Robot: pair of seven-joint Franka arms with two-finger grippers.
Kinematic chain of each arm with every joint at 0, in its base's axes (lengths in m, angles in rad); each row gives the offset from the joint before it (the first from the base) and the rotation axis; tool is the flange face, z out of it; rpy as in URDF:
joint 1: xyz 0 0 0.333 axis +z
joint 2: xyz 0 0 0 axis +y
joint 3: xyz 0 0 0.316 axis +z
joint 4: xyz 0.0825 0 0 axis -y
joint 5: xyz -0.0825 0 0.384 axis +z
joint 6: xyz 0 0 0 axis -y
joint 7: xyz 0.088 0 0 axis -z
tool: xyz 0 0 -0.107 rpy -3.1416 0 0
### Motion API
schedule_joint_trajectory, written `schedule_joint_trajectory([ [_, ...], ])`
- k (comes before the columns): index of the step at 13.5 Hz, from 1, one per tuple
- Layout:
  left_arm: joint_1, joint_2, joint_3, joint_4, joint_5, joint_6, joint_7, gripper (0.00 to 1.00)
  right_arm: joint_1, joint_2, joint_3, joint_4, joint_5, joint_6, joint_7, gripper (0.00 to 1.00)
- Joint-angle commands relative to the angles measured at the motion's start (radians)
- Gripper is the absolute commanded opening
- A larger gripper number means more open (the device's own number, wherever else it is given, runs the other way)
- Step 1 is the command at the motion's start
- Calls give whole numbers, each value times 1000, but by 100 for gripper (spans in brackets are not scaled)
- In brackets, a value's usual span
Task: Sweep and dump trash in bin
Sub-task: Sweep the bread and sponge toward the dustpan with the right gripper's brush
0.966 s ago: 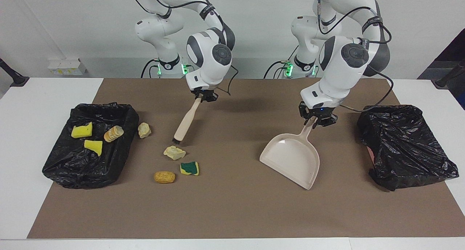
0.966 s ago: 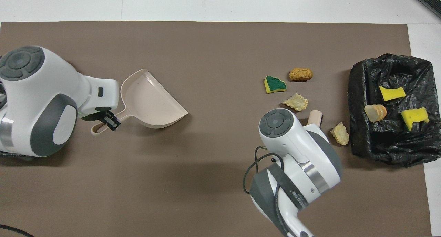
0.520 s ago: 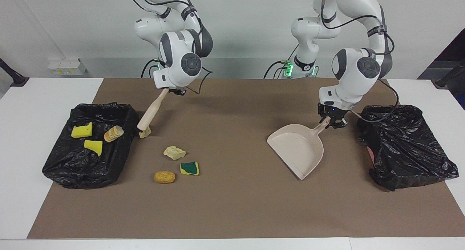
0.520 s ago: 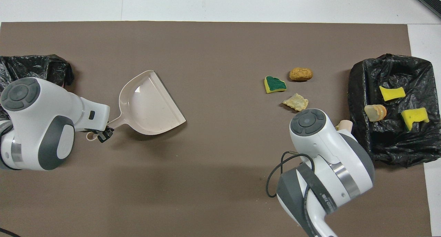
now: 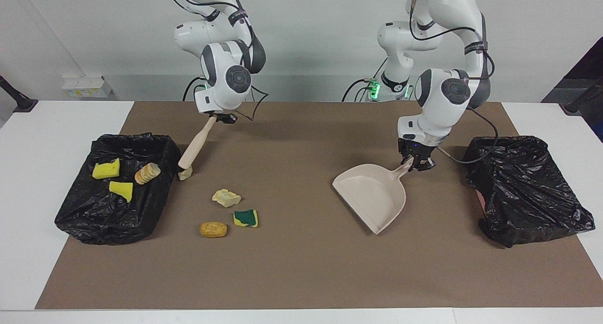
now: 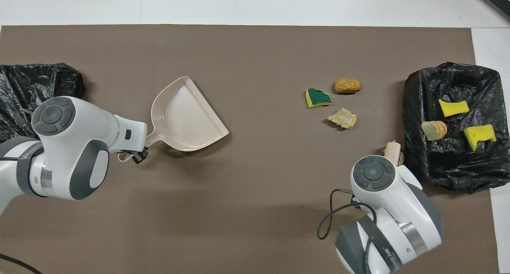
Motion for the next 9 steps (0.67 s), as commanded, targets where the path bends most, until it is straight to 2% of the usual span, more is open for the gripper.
schedule_joint_trajectory([
  [1, -12, -2, 10, -19, 8, 33, -53, 100, -4, -11, 15, -20, 62, 112, -118, 0],
  [3, -14, 14, 10, -24, 8, 33, -61, 100, 20, 15, 17, 12, 126, 149, -219, 0],
  [6, -20, 39, 10, -5, 11, 18, -53, 100, 101, 69, 20, 123, 148, 137, -245, 0],
  [9, -23, 42, 10, 5, 11, 14, -58, 100, 94, 78, 17, 264, 150, 10, -267, 0],
])
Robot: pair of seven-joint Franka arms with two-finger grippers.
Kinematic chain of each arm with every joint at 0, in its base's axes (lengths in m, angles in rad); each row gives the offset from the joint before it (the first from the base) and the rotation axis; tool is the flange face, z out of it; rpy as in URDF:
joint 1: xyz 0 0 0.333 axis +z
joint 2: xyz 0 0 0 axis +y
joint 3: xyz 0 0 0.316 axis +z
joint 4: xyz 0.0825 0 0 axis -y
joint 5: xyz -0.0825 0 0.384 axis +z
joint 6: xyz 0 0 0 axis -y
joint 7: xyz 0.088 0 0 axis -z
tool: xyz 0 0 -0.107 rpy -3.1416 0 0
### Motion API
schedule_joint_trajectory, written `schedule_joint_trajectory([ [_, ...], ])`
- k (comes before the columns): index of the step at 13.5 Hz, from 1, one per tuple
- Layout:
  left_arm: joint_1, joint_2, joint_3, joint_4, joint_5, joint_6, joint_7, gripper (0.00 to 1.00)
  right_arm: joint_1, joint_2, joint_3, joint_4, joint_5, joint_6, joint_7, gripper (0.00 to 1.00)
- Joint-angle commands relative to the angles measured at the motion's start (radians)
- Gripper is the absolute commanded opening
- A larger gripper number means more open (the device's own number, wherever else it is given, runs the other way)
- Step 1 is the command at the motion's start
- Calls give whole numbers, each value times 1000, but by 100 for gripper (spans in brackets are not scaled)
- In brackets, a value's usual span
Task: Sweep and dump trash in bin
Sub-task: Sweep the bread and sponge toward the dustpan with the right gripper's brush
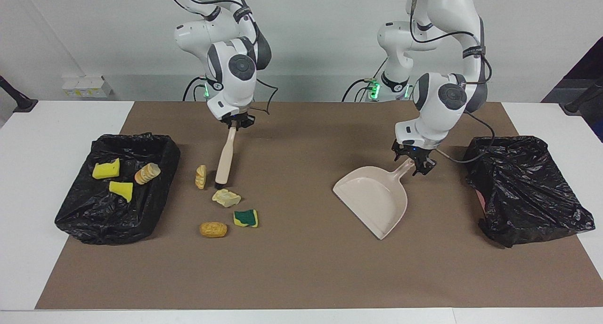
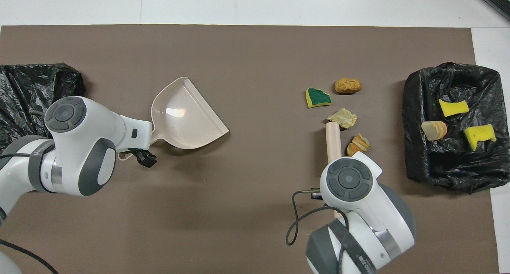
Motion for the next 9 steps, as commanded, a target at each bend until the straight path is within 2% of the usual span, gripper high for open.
schedule_joint_trajectory([
  [1, -18, 3, 10, 12, 11, 12, -22, 100, -34, 21, -12, 123, 7, -128, -82, 0],
  [2, -16, 3, 12, 18, 11, -11, -20, 60, -53, 17, -14, 123, -5, -136, -90, 0],
  [3, -13, 7, 12, 42, 14, -72, -13, 1, -73, 18, -17, 117, -33, -136, -85, 0],
  [6, -11, 16, 10, 59, 41, -68, 1, 0, -155, 11, -14, 86, -99, -115, -108, 0],
  [9, -2, 13, 10, 62, 46, -33, 103, 0, -265, 41, -14, 82, -99, 53, -267, 0],
])
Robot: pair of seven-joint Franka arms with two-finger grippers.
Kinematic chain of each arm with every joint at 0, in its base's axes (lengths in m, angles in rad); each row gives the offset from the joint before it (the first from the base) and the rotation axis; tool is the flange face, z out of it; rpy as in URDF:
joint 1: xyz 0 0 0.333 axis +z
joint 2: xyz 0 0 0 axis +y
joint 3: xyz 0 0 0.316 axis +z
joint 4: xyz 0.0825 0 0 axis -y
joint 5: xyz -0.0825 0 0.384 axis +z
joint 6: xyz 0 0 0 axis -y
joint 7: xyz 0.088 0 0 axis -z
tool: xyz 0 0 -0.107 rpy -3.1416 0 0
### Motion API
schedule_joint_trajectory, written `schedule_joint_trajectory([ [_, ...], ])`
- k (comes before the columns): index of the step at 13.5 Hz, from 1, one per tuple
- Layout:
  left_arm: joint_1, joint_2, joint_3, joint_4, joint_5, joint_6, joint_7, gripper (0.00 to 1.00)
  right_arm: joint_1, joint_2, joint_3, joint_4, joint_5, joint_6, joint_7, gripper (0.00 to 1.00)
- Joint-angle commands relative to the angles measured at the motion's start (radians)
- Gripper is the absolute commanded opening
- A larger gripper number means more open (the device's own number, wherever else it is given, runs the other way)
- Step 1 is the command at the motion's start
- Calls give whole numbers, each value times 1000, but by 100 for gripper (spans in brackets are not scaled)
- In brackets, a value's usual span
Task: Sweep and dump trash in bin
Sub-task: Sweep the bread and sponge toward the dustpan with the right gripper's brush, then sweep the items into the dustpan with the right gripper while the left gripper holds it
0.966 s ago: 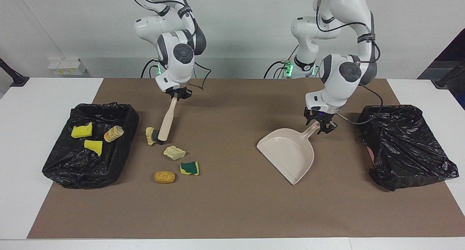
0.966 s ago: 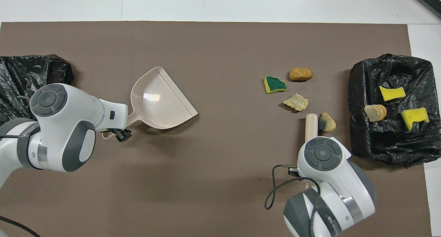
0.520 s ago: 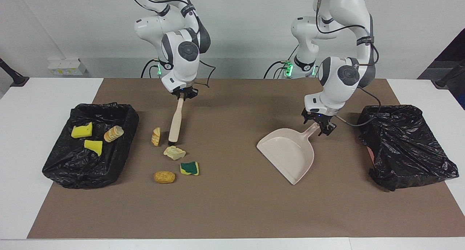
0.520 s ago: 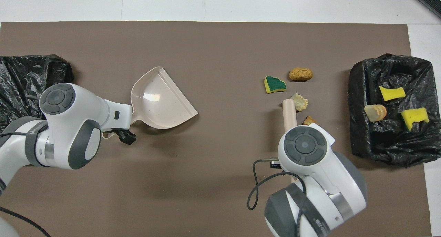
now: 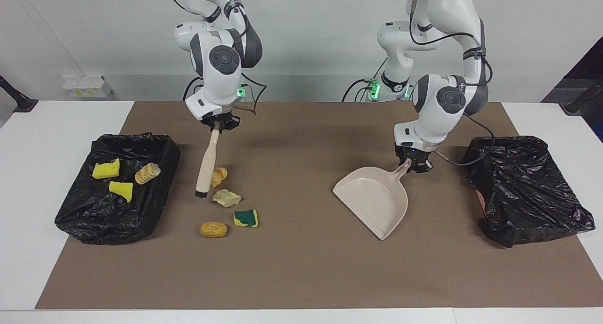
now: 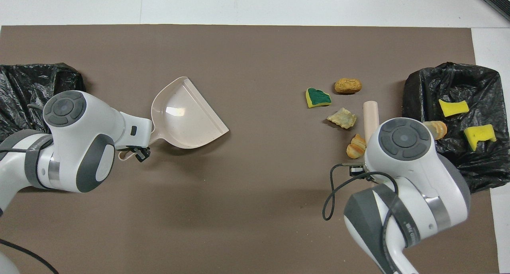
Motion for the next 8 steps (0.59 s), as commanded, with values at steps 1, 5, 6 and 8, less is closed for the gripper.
schedule_joint_trajectory([
  [1, 0, -5, 7, 21, 18, -5, 81, 0, -121, 34, 9, -7, -13, 165, -204, 0],
  [5, -18, -27, -1, 17, 20, -16, 120, 0, -163, 156, 9, 40, -9, 328, -375, 0],
  [6, -44, -38, -1, 8, 18, -18, 133, 0, -187, 170, 11, 63, 5, 322, -451, 0],
  [8, -76, -38, 1, 8, 18, -16, 133, 0, -197, 175, 11, 71, 26, 325, -556, 0],
])
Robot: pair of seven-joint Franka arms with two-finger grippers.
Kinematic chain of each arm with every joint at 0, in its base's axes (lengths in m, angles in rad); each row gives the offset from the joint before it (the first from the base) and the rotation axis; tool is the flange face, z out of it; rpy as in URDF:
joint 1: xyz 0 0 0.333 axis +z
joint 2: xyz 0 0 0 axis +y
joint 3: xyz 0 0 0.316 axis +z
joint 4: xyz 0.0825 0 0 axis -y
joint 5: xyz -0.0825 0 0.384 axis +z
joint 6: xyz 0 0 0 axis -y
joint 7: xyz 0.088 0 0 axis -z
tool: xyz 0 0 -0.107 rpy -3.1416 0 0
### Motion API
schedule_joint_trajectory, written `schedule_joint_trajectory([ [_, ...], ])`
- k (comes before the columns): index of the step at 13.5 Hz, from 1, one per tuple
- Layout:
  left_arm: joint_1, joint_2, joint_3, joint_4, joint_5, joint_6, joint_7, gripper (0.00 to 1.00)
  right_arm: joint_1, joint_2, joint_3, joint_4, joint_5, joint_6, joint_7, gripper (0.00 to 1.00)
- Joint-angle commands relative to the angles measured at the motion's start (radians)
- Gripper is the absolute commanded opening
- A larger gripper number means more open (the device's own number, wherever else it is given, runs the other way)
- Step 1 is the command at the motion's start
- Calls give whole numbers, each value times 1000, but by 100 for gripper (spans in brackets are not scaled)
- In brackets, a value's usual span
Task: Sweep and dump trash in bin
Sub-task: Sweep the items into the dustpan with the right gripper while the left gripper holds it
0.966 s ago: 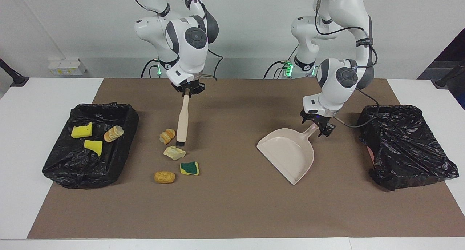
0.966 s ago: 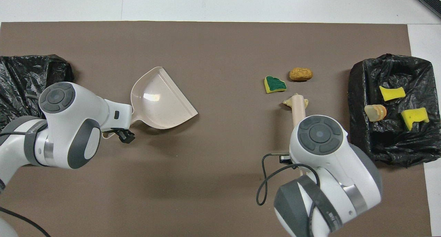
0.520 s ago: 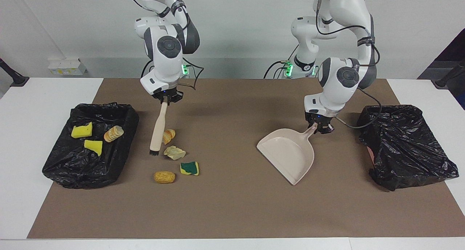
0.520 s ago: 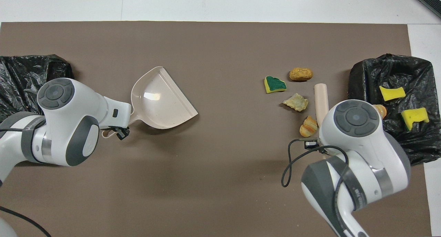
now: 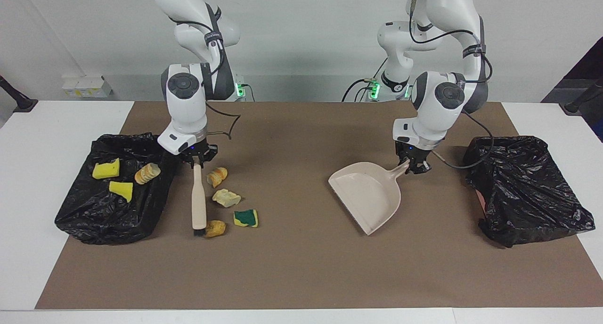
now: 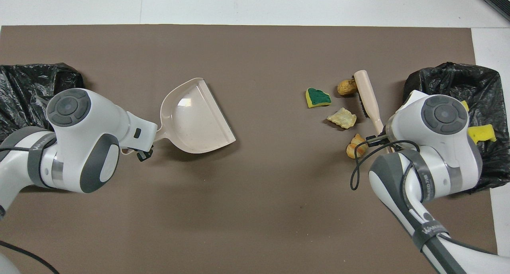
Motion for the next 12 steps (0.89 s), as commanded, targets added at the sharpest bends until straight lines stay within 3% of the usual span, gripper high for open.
schedule_joint_trajectory([
  [1, -54, -43, 9, -35, 16, -11, -1, 0, -13, 6, 15, 25, 56, -7, -95, 0],
  [7, -90, -58, 9, -74, 16, 1, 2, 0, 92, 36, 26, 78, 263, -53, -84, 0],
  [10, -143, -60, 9, -74, 16, 7, -21, 0, 92, 33, 20, 180, 256, -153, -84, 0],
  [12, -143, -70, 9, -87, 16, 4, -20, 0, 60, 36, 13, 191, 242, -139, -90, 0],
])
